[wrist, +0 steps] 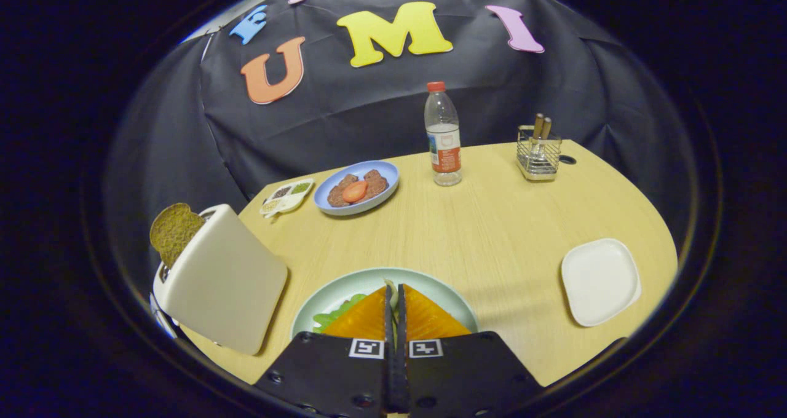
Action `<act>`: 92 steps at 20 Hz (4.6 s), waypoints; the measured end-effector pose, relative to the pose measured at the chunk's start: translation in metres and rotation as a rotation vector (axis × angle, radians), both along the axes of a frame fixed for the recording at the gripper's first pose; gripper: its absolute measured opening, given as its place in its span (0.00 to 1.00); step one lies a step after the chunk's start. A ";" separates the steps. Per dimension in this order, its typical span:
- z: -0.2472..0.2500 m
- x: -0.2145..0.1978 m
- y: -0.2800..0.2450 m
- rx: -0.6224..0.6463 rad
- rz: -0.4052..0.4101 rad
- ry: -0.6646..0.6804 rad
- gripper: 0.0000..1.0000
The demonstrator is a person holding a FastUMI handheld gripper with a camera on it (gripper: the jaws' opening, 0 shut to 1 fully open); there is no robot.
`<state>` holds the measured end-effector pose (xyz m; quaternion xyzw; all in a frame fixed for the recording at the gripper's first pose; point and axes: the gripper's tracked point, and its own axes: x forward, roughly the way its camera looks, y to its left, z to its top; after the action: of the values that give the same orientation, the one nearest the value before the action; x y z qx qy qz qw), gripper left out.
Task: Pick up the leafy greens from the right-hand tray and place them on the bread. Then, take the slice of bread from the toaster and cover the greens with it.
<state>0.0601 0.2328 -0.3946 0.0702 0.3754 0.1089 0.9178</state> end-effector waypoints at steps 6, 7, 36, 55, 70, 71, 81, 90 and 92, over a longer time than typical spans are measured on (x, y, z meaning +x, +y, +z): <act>-0.006 0.004 -0.013 -0.097 0.036 -0.030 0.12; -0.004 0.005 -0.015 -0.110 0.042 -0.045 0.18; 0.219 -0.071 0.115 -0.067 0.179 -0.394 0.94; 0.111 -0.040 0.266 -0.150 0.018 -0.219 0.80; 0.154 -0.047 0.248 -0.083 -0.010 -0.183 0.09; 0.165 -0.049 0.245 -0.061 -0.014 -0.190 0.08; 0.220 -0.048 0.117 -0.013 -0.144 -0.263 0.08; 0.113 -0.040 0.060 0.003 -0.169 -0.172 0.08; 0.090 -0.040 0.065 0.027 -0.149 -0.149 0.08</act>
<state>0.0205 0.2981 -0.3046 0.1021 0.2984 0.0505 0.9476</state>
